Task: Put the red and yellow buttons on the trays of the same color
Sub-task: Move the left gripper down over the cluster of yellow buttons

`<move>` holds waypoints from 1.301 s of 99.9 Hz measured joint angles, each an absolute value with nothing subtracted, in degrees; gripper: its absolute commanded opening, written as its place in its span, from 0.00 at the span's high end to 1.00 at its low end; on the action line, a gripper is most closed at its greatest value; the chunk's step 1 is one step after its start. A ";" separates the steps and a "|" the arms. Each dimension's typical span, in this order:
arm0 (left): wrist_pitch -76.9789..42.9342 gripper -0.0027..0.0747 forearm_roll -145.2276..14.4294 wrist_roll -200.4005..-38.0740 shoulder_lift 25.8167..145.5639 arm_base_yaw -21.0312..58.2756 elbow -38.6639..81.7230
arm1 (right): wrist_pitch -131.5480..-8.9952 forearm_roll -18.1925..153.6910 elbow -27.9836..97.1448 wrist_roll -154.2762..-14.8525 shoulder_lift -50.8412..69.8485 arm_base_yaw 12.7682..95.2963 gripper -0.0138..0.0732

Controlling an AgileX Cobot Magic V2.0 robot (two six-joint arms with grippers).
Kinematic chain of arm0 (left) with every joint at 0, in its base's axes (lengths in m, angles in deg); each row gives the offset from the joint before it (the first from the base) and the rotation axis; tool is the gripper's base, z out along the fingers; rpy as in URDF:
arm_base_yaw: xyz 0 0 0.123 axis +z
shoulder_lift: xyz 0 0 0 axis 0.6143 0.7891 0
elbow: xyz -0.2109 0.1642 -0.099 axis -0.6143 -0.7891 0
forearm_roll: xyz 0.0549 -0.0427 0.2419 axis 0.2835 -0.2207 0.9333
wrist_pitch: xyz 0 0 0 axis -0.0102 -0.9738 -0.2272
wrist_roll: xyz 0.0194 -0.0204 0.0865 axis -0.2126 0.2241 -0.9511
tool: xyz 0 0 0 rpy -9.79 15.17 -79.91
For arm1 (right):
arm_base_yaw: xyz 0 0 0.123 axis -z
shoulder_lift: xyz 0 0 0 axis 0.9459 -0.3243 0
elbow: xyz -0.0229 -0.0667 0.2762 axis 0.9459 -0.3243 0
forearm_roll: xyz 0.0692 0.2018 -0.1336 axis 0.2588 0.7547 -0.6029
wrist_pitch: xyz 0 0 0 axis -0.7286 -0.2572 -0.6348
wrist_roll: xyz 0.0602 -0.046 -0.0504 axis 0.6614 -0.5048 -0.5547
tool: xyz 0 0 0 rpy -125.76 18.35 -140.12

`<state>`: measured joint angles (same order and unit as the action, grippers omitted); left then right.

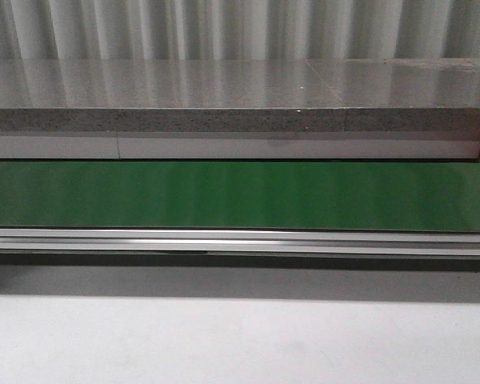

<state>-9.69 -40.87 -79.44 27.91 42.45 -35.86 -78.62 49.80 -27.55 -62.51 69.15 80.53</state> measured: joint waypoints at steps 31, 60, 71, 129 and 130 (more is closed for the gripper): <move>-9.79 0.97 -40.87 -79.44 27.91 42.45 -35.86 | -78.62 49.80 -27.55 -62.51 69.15 80.53 0.92; -9.81 0.97 -40.87 -79.44 27.91 42.45 -35.86 | -78.62 49.80 -27.55 -62.51 69.15 80.53 0.92; -9.81 0.97 -40.87 -79.44 27.91 42.45 -35.86 | -78.62 49.80 -27.55 -62.51 69.15 80.53 0.92; -20.55 0.97 -40.55 -79.44 34.59 42.45 -23.68 | -78.62 49.80 -27.55 -62.51 69.15 80.53 0.92; -21.07 0.97 -40.55 -79.44 34.99 42.45 -23.34 | -78.62 49.80 -27.55 -62.51 69.15 80.53 0.92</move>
<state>-21.07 -40.55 -79.44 34.99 42.45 -23.34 -78.62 49.80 -27.55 -62.51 69.15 80.53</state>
